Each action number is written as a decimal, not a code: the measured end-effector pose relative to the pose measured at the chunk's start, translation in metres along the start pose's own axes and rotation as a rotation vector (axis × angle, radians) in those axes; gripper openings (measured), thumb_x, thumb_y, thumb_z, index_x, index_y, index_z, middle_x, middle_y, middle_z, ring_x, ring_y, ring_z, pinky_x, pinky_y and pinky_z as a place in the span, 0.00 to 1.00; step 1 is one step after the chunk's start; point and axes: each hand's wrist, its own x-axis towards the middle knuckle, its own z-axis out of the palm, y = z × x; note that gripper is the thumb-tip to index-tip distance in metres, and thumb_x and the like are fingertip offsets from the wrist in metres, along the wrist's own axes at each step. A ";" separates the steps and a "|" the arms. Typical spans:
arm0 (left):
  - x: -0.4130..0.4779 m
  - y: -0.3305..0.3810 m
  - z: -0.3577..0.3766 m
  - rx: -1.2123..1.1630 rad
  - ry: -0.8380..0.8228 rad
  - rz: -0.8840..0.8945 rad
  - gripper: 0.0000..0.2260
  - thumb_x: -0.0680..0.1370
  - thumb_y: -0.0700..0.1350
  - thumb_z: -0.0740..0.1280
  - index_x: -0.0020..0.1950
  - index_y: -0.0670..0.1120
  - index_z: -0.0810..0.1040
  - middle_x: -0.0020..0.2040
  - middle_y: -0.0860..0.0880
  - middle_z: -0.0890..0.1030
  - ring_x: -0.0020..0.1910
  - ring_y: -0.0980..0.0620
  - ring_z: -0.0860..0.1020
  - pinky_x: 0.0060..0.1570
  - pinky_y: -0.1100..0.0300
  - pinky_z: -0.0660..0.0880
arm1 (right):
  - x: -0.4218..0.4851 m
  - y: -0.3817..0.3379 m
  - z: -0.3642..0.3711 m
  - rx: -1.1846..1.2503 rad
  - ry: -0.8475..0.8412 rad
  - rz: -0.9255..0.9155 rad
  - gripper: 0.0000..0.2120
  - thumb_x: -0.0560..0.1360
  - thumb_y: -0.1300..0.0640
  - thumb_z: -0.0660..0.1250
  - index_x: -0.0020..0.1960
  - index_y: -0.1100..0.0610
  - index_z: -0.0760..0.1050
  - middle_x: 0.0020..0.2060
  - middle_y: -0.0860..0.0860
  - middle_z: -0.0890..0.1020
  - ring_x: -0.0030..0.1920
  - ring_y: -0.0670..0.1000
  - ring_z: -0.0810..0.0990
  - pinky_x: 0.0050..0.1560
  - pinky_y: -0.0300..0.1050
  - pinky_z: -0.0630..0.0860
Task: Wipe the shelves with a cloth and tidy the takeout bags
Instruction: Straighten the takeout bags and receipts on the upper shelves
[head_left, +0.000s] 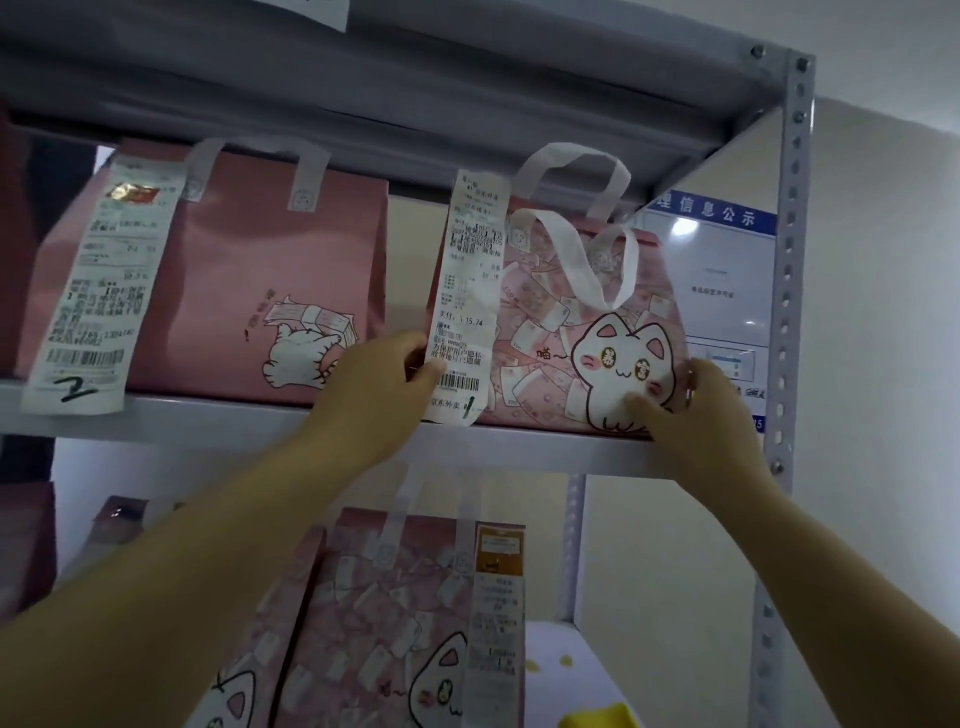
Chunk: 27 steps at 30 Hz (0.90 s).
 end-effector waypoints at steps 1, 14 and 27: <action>0.000 0.000 0.000 -0.001 0.001 -0.004 0.09 0.79 0.47 0.62 0.55 0.47 0.79 0.48 0.56 0.82 0.42 0.61 0.78 0.37 0.72 0.69 | -0.001 0.000 0.000 -0.004 0.010 -0.010 0.23 0.68 0.48 0.70 0.58 0.56 0.70 0.53 0.54 0.75 0.49 0.54 0.74 0.44 0.46 0.71; -0.018 0.008 -0.014 -0.119 0.167 0.024 0.09 0.74 0.46 0.69 0.53 0.49 0.76 0.49 0.54 0.80 0.45 0.62 0.78 0.43 0.66 0.76 | -0.030 -0.029 -0.014 0.023 0.170 -0.136 0.25 0.72 0.52 0.70 0.65 0.58 0.68 0.60 0.55 0.72 0.58 0.56 0.72 0.54 0.51 0.75; -0.118 -0.011 -0.134 -0.110 0.025 -0.001 0.06 0.72 0.52 0.69 0.47 0.55 0.76 0.44 0.58 0.80 0.44 0.64 0.78 0.39 0.69 0.75 | -0.156 -0.138 0.016 0.280 -0.049 -0.327 0.08 0.73 0.54 0.69 0.51 0.51 0.74 0.45 0.44 0.78 0.47 0.43 0.77 0.41 0.36 0.75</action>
